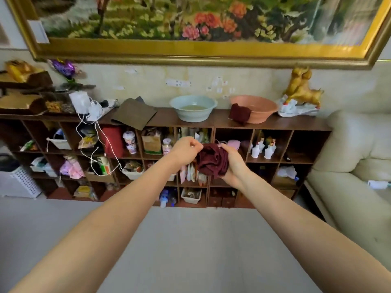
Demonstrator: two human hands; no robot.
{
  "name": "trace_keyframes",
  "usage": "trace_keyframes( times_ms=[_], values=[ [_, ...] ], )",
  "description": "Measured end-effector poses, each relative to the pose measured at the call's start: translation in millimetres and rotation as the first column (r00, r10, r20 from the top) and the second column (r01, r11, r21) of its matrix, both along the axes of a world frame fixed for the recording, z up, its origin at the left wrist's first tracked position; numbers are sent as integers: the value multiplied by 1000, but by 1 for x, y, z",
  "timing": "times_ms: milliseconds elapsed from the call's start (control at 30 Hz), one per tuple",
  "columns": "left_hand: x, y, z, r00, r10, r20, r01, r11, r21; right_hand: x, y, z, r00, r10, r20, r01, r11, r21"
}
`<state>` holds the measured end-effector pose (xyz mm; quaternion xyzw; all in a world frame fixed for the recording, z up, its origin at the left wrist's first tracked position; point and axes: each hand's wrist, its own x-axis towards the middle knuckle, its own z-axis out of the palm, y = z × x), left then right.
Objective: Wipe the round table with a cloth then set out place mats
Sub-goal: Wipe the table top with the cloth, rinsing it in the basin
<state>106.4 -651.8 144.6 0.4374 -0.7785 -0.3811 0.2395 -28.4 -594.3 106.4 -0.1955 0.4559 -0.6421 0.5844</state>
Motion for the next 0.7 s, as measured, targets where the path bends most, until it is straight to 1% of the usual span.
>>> trace_keyframes(
  times_ms=[67,100,167,267,400,533,600,700],
  values=[
    [-13,-60,-2,999,50,-21,-50,999,1,-13,-63,-1,999,42,16,-42,998,-38],
    [-17,-85,-3,997,79,-24,-79,997,4,-17,-87,-1,999,38,16,-38,998,-41],
    [-29,-151,-6,992,120,-32,-121,993,-15,-29,-155,-5,998,56,-17,-57,998,-34],
    [-46,-235,-6,993,122,10,-121,992,-39,-45,-241,-6,997,74,-36,-75,997,-21],
    [-74,-351,8,990,137,31,-135,990,-46,-72,-344,13,994,73,-78,-74,997,-16],
    [-106,-439,12,992,120,25,-121,993,12,-106,-427,17,979,114,-168,-105,993,63],
    [-121,-482,6,989,142,31,-142,990,24,-128,-470,10,974,100,-202,-84,993,87],
    [-145,-548,-8,978,191,81,-193,981,17,-158,-535,1,961,76,-264,-44,991,125]
  ],
)
